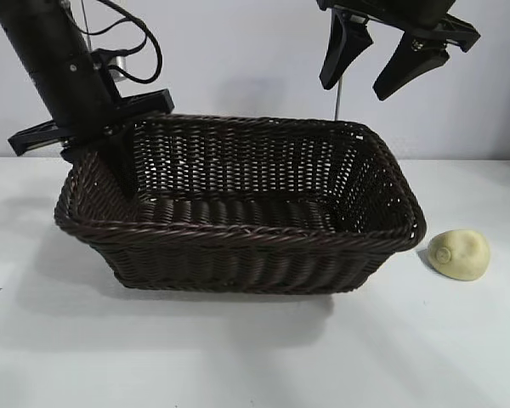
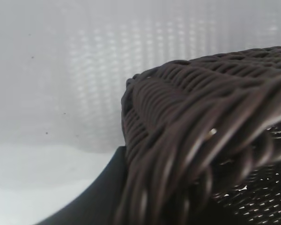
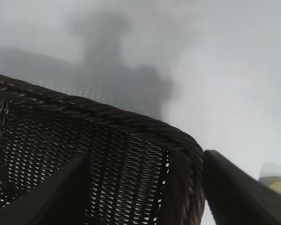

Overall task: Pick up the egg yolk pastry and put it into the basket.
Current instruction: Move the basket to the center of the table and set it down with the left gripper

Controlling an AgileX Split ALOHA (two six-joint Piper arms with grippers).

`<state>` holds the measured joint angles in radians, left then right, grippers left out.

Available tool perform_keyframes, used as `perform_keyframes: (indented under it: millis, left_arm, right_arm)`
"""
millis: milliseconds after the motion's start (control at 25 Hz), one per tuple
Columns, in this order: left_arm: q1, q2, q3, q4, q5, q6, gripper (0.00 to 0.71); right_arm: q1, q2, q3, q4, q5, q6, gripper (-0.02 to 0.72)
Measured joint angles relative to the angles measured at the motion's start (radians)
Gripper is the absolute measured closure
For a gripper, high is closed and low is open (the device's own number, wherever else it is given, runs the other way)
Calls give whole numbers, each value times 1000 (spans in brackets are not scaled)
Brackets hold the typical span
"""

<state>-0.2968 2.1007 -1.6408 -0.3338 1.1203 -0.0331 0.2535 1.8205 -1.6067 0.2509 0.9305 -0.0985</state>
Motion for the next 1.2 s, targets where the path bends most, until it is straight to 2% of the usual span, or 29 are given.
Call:
perform_keyframes:
  millis: [440, 920, 960, 1040, 1200]
  left_arm:
    - [19, 73, 0, -2, -27, 11, 601]
    - [33, 74, 0, -9, -53, 41, 596]
    - [33, 74, 0, -10, -53, 42, 580]
    - [33, 74, 0, -14, -53, 43, 505]
    - [34, 74, -1, -23, -53, 51, 231]
  right_arm:
    - [0, 0, 0, 0, 17, 0, 209]
    - [0, 0, 0, 0, 17, 0, 209]
    - [0, 0, 0, 0, 17, 0, 209]
    - [0, 0, 0, 0, 17, 0, 209]
    - [0, 0, 0, 0, 17, 0, 209]
